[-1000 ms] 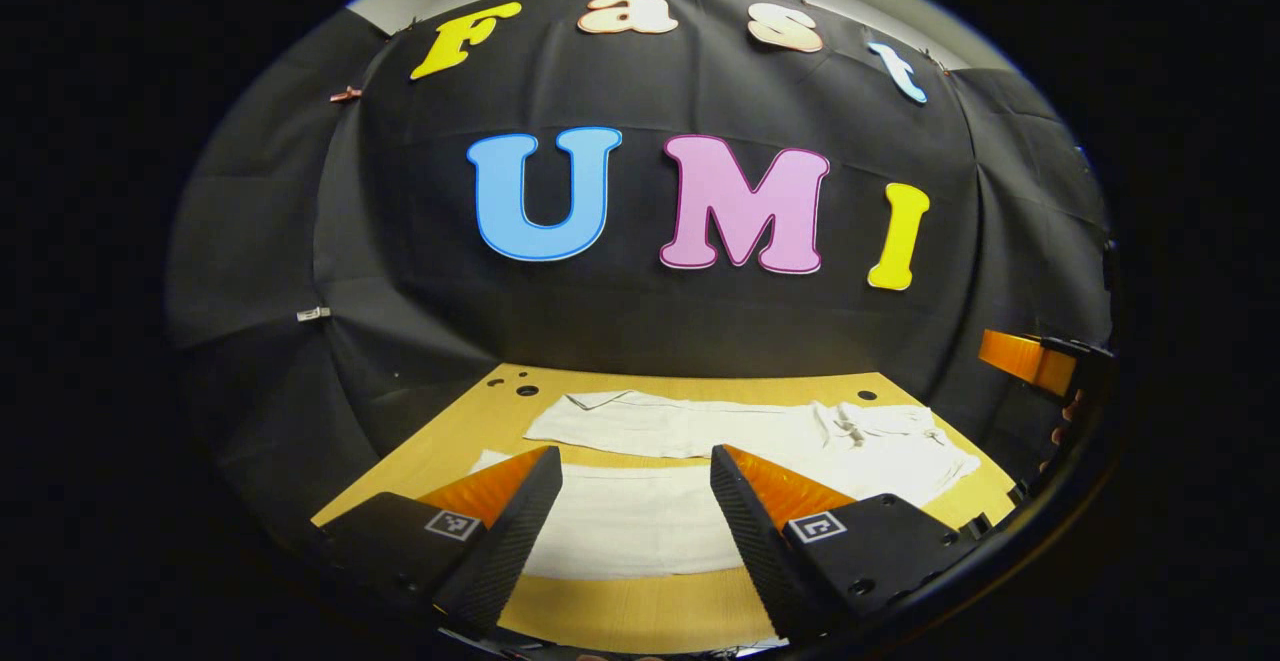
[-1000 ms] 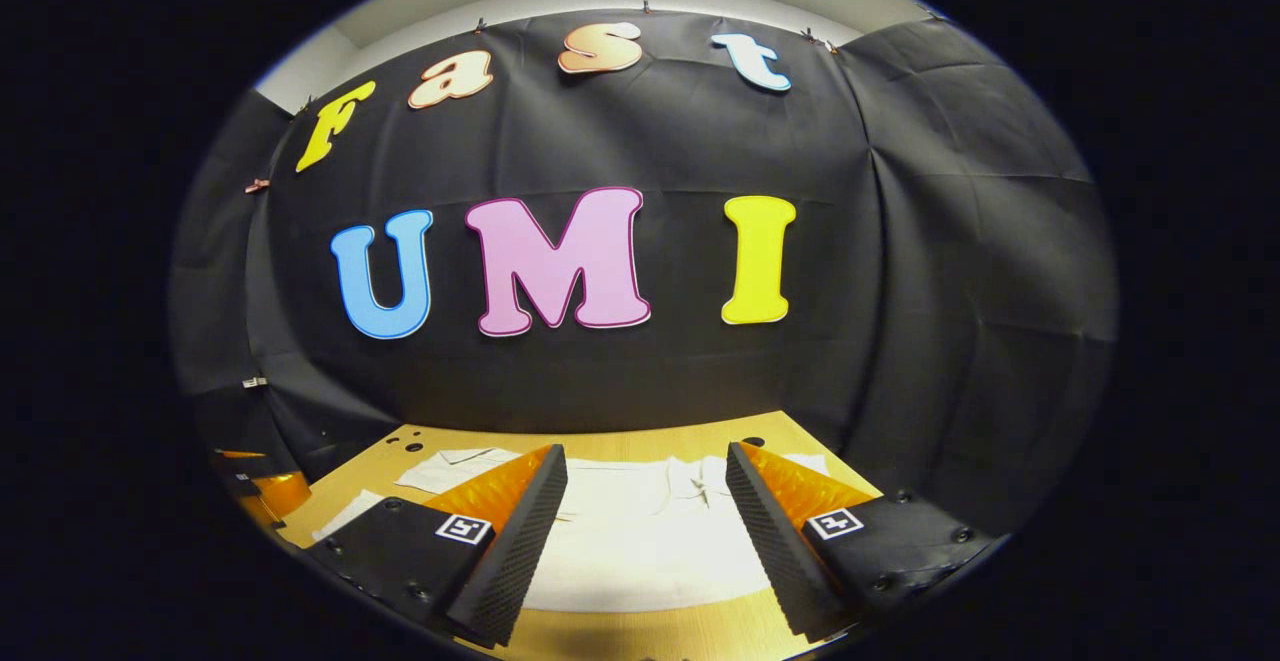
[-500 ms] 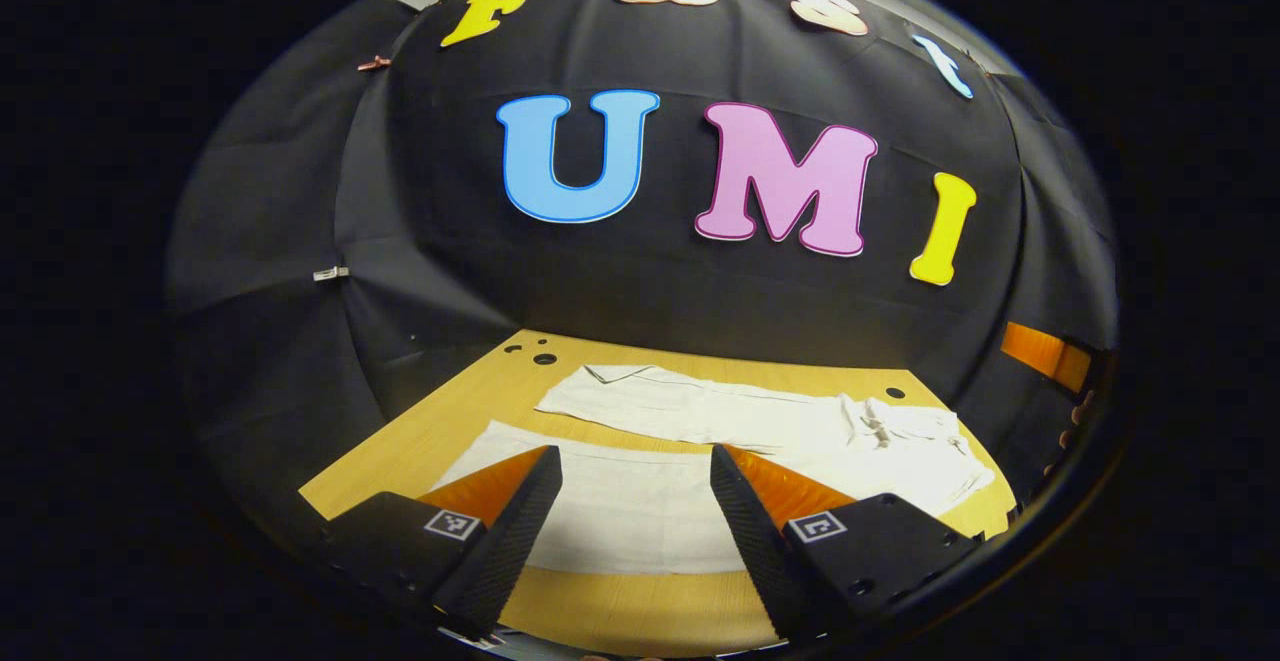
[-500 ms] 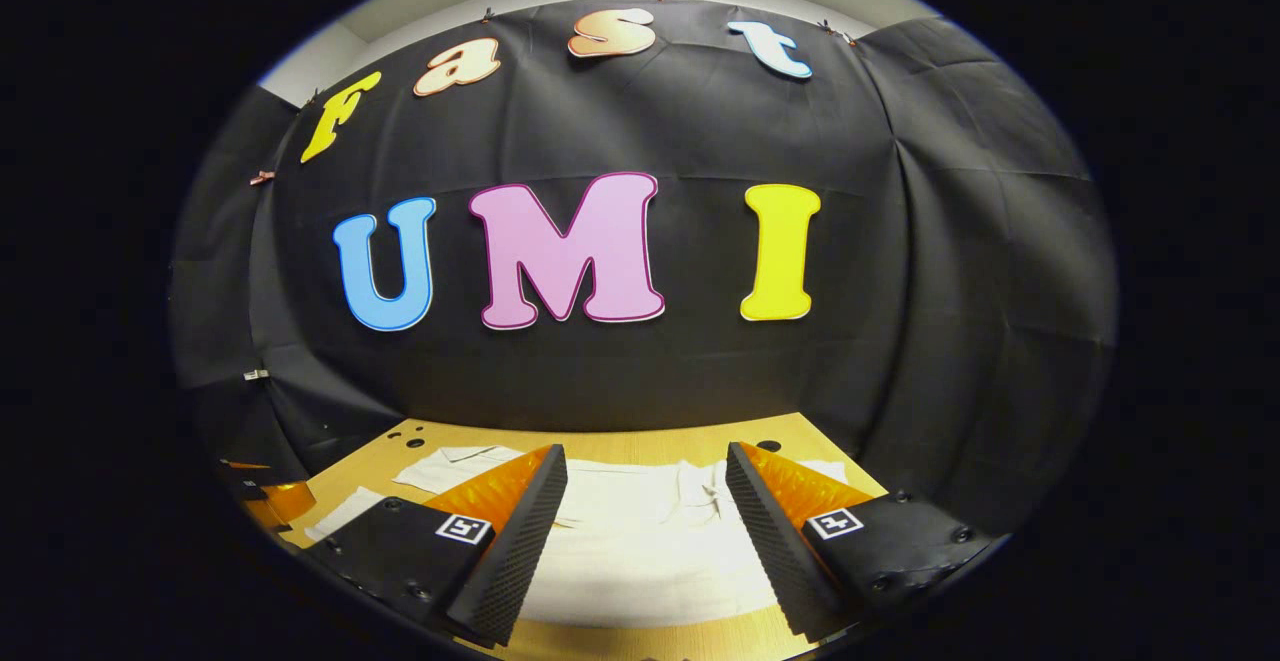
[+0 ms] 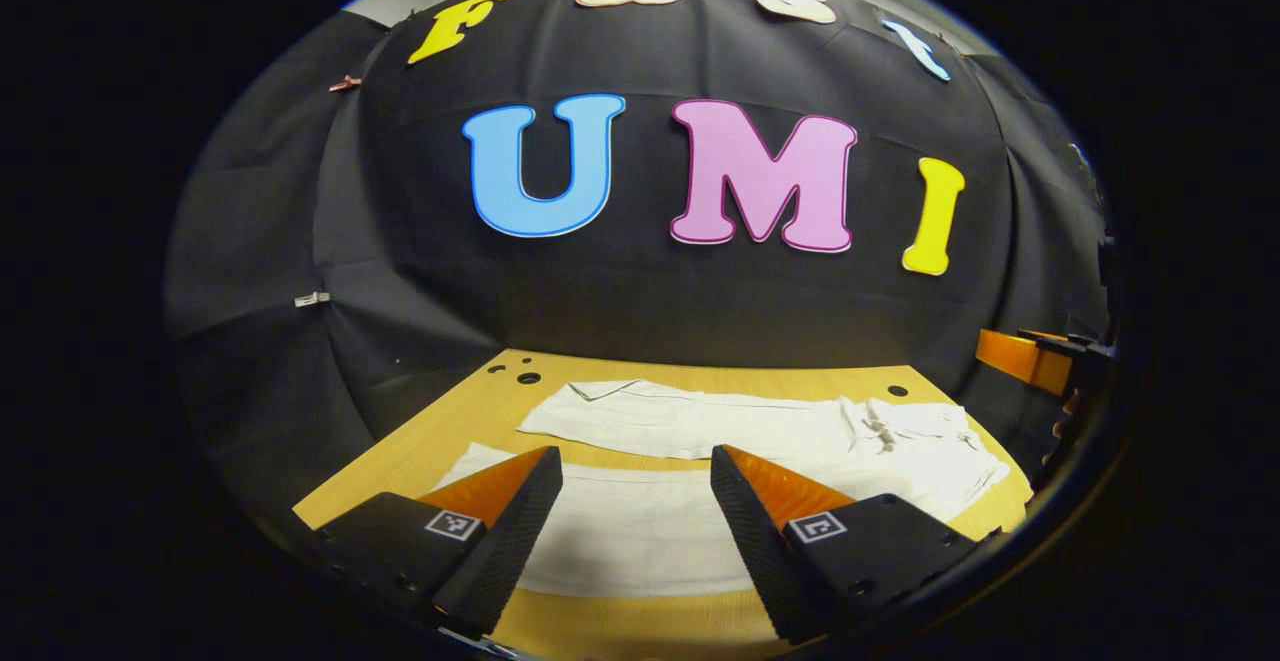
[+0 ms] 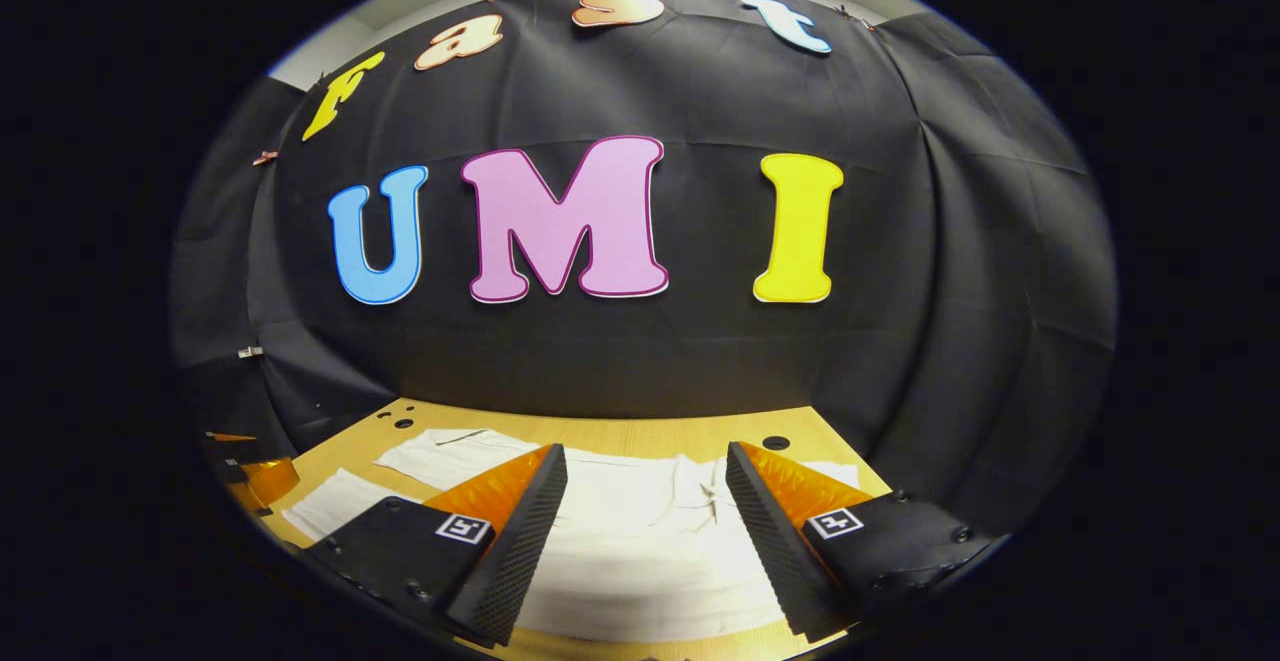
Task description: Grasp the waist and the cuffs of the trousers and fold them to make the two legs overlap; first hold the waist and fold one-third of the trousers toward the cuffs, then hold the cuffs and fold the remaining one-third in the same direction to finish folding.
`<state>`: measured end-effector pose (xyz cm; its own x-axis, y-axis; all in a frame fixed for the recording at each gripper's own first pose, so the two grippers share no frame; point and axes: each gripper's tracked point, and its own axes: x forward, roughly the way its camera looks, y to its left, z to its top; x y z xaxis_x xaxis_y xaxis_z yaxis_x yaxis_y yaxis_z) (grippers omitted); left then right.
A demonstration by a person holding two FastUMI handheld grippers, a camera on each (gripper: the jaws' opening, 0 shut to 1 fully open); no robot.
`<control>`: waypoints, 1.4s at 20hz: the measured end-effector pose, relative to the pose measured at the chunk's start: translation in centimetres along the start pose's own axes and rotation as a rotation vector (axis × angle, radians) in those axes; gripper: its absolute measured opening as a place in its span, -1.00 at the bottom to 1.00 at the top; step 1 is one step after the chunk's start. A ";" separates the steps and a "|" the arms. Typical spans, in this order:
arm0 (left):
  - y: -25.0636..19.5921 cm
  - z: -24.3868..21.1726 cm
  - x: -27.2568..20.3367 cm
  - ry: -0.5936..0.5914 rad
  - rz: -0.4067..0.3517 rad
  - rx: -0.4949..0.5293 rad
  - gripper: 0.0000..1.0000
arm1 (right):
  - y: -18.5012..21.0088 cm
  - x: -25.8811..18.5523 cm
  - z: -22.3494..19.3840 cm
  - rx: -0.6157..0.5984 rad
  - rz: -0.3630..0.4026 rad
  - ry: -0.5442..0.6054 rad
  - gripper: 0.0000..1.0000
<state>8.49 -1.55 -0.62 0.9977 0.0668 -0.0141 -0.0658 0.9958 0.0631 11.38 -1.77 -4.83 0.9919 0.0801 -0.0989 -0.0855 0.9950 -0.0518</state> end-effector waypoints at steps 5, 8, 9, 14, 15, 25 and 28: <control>1.0 -0.4 1.7 0.014 -0.009 0.039 0.92 | -1.8 0.5 -0.8 -0.106 0.001 -0.013 0.96; 2.1 -0.8 2.0 0.022 0.015 0.042 0.92 | -3.6 1.0 -1.5 -0.174 0.005 0.004 0.95; 2.4 -0.9 2.0 0.025 0.024 0.046 0.92 | -4.4 1.2 -1.6 -0.208 0.003 0.007 0.95; 4.2 -2.0 2.9 0.064 0.067 0.066 0.91 | -9.3 2.0 -3.3 -0.418 0.014 0.061 0.94; 4.8 -2.4 2.8 0.073 0.081 0.079 0.89 | -10.3 2.1 -3.7 -0.461 0.023 0.075 0.94; 8.1 -7.1 1.9 0.179 0.151 0.079 0.94 | -20.8 -0.2 -14.0 -0.906 0.136 0.357 0.95; 8.4 -8.5 1.5 0.212 0.167 0.053 0.94 | -22.8 -2.0 -18.1 -1.018 0.203 0.456 0.94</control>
<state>9.30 7.47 -8.58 0.9466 0.2471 -0.2071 -0.2227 0.9656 0.1346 9.66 -25.69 -21.47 0.8417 -0.0020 -0.5399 -0.4845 0.4382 -0.7571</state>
